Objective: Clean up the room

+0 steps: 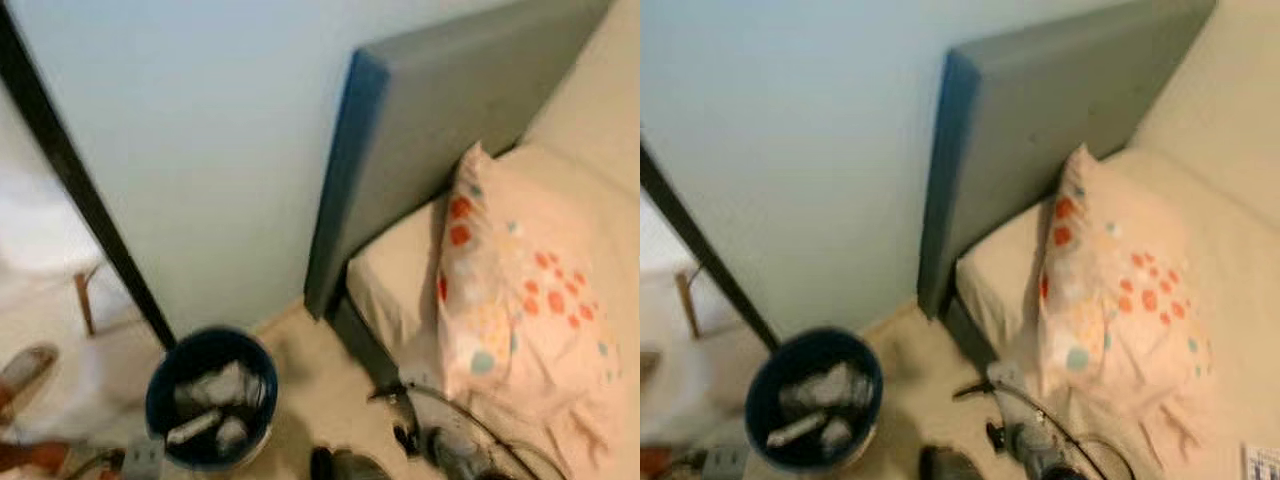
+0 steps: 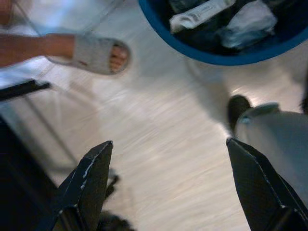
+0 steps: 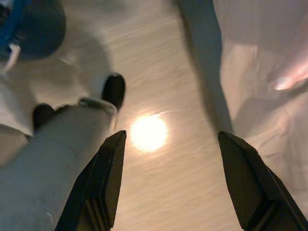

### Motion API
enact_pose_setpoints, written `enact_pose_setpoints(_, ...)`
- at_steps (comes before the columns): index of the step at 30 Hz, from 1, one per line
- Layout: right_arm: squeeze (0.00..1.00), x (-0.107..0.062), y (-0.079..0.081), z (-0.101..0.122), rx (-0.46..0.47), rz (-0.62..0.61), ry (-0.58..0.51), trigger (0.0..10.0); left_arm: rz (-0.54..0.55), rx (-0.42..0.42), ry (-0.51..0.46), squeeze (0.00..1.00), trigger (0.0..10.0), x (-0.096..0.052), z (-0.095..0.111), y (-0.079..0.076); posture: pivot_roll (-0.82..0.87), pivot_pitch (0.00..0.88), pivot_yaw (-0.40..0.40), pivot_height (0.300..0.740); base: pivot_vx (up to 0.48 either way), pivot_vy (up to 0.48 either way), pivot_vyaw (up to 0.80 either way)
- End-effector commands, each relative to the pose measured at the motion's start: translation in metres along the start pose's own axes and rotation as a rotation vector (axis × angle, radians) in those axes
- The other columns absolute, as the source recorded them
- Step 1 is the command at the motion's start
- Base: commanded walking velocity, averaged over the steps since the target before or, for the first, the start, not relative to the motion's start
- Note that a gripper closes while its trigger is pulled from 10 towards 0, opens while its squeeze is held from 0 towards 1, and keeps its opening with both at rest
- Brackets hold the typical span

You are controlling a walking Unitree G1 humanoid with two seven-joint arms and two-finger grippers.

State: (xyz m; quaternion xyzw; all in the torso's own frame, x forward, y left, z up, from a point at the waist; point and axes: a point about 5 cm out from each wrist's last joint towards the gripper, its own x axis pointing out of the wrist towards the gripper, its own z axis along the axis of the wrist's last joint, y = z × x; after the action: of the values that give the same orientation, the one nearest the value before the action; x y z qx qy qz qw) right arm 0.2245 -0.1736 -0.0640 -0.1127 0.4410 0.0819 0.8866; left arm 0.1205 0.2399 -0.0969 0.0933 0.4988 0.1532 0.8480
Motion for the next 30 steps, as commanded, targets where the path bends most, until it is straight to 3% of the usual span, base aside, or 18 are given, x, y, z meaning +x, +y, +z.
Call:
enact_pose_setpoints(1,0.0,-0.002,-0.001,-0.016,-0.002,-0.008,0.053,10.0,-0.019,-0.011,-0.008,0.0,10.0,0.0,0.003,-0.003,-0.04,0.025,0.02,0.74,0.0,0.0,-0.8)
enact_pose_setpoints(11,0.0,-0.001,0.003,-0.012,-0.013,0.005,0.049,10.0,-0.021,0.021,-0.034,0.0,10.0,0.003,0.014,0.002,-0.05,0.021,0.029,0.74,0.0,0.0,-0.8)
enact_pose_setpoints(30,0.0,-0.001,0.003,-0.013,-0.028,0.02,0.057,10.0,-0.059,0.056,-0.02,0.0,10.0,0.002,0.011,-0.008,-0.06,0.02,0.02,0.74,0.0,0.0,-0.8)
